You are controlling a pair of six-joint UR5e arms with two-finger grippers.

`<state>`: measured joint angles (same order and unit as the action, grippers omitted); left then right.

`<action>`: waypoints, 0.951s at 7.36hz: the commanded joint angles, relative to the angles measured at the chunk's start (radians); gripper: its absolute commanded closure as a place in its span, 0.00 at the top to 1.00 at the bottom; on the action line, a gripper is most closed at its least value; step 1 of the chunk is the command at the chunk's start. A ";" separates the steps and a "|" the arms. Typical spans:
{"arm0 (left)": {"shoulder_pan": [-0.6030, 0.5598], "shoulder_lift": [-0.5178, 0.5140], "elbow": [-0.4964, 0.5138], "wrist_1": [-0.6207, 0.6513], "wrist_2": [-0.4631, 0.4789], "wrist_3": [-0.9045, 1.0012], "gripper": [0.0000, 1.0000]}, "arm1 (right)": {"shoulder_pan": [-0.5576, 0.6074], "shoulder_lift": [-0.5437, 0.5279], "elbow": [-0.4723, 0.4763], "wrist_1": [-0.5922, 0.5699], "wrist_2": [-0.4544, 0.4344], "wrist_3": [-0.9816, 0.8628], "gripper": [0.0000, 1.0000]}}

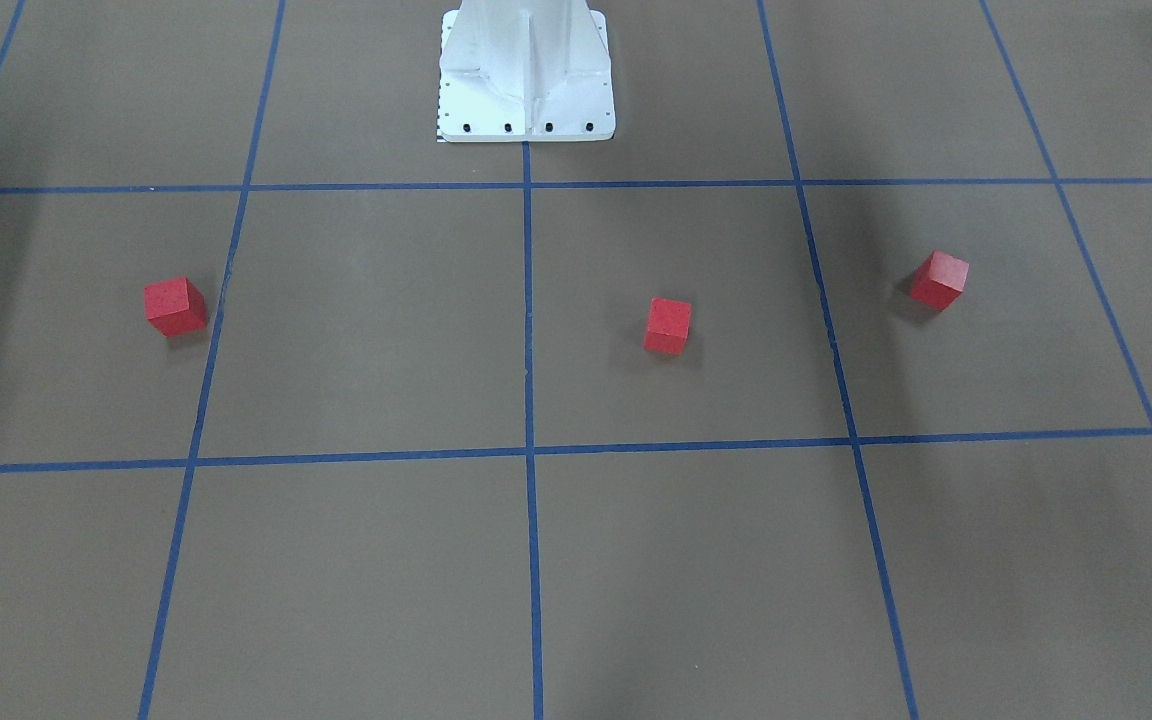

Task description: Form red blocks into L shape at center

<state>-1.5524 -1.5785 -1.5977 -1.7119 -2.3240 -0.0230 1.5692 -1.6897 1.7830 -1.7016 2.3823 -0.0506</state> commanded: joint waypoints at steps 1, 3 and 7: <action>0.000 0.000 0.001 0.000 0.000 0.000 1.00 | 0.000 0.002 0.001 0.000 -0.002 0.003 0.99; 0.002 -0.005 0.001 0.002 -0.002 -0.002 1.00 | 0.000 0.002 -0.001 0.000 0.000 0.005 0.99; 0.032 -0.049 -0.044 -0.066 -0.014 -0.056 0.99 | 0.000 0.010 0.006 0.000 0.002 0.003 0.99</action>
<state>-1.5385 -1.5982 -1.6346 -1.7432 -2.3322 -0.0446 1.5693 -1.6842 1.7885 -1.7012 2.3836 -0.0471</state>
